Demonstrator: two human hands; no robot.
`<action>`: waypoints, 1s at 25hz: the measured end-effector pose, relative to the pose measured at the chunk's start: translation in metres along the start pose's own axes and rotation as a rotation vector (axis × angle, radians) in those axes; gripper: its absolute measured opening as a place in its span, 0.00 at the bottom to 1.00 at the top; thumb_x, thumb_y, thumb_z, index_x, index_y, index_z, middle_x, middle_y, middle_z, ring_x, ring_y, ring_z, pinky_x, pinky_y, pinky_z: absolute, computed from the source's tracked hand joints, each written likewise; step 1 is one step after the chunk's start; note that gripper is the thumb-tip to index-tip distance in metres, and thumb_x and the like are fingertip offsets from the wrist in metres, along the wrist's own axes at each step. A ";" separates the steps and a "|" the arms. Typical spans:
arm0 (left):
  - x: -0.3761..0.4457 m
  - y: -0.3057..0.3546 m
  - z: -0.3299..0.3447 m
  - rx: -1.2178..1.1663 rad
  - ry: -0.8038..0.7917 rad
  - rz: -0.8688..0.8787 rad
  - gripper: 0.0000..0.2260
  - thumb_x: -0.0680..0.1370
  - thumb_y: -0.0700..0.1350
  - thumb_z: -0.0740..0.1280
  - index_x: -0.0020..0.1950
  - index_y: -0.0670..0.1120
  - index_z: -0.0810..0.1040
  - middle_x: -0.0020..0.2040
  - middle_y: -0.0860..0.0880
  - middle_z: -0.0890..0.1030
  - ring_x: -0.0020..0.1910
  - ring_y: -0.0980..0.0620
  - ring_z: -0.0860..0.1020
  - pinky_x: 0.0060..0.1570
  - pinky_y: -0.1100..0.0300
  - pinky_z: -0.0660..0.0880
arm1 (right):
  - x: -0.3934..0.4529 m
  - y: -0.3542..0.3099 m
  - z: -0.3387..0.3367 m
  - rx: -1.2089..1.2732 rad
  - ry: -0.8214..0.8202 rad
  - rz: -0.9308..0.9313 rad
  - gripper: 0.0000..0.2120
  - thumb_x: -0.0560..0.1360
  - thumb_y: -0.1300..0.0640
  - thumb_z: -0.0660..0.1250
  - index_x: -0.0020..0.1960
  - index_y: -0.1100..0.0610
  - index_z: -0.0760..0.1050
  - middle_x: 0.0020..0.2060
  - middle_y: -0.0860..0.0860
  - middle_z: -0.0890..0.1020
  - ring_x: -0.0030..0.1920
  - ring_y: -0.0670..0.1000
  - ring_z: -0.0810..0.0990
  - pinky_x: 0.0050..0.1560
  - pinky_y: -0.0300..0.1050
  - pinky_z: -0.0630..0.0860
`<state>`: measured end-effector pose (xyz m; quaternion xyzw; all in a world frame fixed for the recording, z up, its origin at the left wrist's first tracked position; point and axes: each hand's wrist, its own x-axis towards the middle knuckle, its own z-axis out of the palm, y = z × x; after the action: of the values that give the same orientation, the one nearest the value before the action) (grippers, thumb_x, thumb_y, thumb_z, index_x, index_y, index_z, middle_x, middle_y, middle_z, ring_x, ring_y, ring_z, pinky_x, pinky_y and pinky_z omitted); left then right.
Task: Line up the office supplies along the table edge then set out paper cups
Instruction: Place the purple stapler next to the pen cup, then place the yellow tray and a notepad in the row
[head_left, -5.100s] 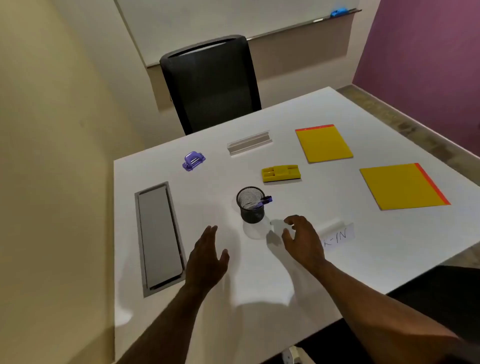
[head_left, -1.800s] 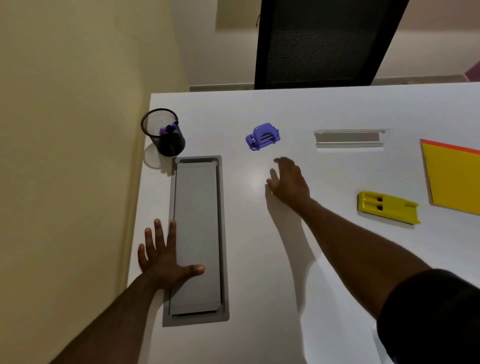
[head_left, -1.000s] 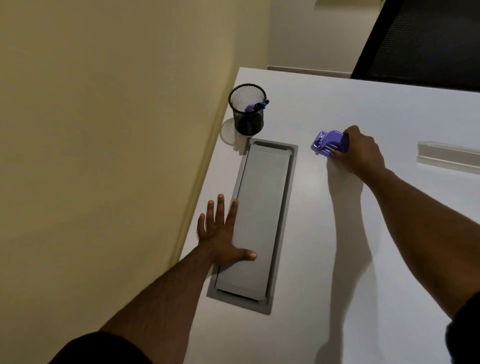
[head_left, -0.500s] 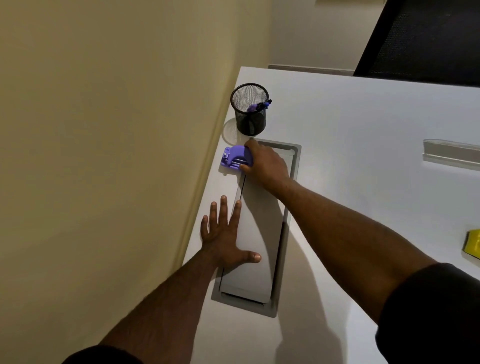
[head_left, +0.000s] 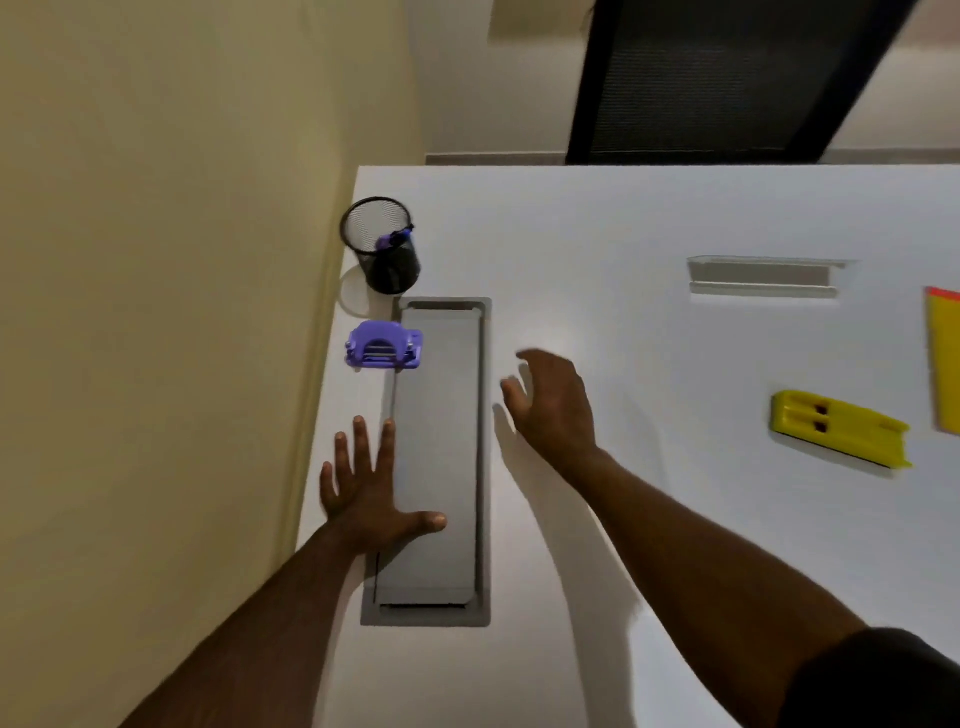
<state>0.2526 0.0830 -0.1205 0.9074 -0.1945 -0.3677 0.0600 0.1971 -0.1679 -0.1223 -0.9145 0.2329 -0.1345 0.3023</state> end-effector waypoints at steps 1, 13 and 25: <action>-0.001 0.001 0.001 0.000 0.004 -0.005 0.63 0.49 0.83 0.59 0.65 0.62 0.18 0.66 0.52 0.15 0.70 0.45 0.22 0.72 0.41 0.34 | -0.023 0.018 -0.016 -0.045 0.010 0.032 0.17 0.74 0.49 0.65 0.61 0.54 0.74 0.57 0.51 0.80 0.59 0.52 0.76 0.59 0.45 0.71; -0.026 0.144 0.052 -0.090 0.600 0.487 0.34 0.72 0.56 0.61 0.71 0.35 0.67 0.66 0.32 0.73 0.66 0.34 0.72 0.66 0.40 0.68 | -0.197 0.166 -0.210 -0.320 0.283 0.465 0.13 0.73 0.55 0.68 0.56 0.58 0.78 0.53 0.54 0.83 0.56 0.56 0.79 0.58 0.50 0.73; -0.009 0.414 0.110 0.401 0.320 0.836 0.42 0.69 0.53 0.73 0.77 0.44 0.56 0.79 0.38 0.52 0.76 0.35 0.55 0.69 0.42 0.61 | -0.287 0.325 -0.342 0.198 0.753 1.555 0.36 0.73 0.46 0.69 0.69 0.66 0.59 0.67 0.65 0.67 0.65 0.65 0.70 0.63 0.56 0.70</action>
<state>0.0433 -0.2891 -0.0895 0.7903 -0.5976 -0.1234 0.0558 -0.2929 -0.4206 -0.0854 -0.3599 0.8634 -0.2031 0.2895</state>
